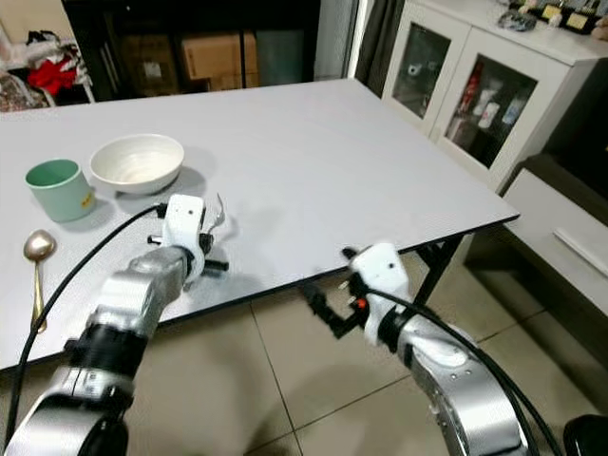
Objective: Setting the table
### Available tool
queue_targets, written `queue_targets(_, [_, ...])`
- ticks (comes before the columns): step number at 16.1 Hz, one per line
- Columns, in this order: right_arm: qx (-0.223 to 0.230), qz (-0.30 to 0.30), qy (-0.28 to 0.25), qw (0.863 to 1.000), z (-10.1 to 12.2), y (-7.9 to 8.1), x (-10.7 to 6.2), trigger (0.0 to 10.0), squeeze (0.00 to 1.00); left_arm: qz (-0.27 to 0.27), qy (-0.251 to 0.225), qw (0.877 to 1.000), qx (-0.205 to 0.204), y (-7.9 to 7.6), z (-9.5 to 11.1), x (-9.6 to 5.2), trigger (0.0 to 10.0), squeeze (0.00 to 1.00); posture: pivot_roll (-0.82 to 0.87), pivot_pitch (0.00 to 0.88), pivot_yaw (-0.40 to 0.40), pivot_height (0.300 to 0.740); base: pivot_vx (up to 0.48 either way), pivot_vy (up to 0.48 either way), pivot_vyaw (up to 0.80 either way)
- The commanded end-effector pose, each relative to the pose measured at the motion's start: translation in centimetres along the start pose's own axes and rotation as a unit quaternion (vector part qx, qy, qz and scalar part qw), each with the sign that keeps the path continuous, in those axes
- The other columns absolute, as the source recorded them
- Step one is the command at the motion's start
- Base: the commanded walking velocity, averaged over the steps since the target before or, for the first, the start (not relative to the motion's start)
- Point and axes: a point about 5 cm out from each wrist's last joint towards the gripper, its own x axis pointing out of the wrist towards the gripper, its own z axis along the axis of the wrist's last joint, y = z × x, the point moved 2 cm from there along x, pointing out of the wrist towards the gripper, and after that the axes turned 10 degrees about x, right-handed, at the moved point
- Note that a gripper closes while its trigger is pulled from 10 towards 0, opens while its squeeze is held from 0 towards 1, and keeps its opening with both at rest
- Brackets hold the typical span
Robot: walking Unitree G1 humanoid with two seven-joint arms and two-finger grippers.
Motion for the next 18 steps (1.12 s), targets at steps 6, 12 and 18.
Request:
queue_targets(6, [0.0,0.045,0.026,0.999,-0.4,1.1,-0.1,10.0,0.0,-0.002,0.021,0.997,-0.075,-0.3,0.6,0.8,10.0,0.1,-0.02,0.0,-0.02,0.74,0.0,0.0,0.0])
queue_targets(12, [-0.008,0.041,0.029,0.999,-0.3,0.8,0.1,10.0,0.0,0.008,0.036,0.992,-0.117,0.0,0.7,1.3,10.0,0.85,-0.01,0.0,-0.021,0.74,0.0,0.0,0.0])
queue_targets(18, [-0.012,0.034,0.022,0.999,0.1,0.4,0.3,10.0,0.0,-0.003,0.023,0.99,-0.137,0.0,2.1,1.2,10.0,1.0,-0.01,0.0,-0.013,0.74,0.0,0.0,0.0])
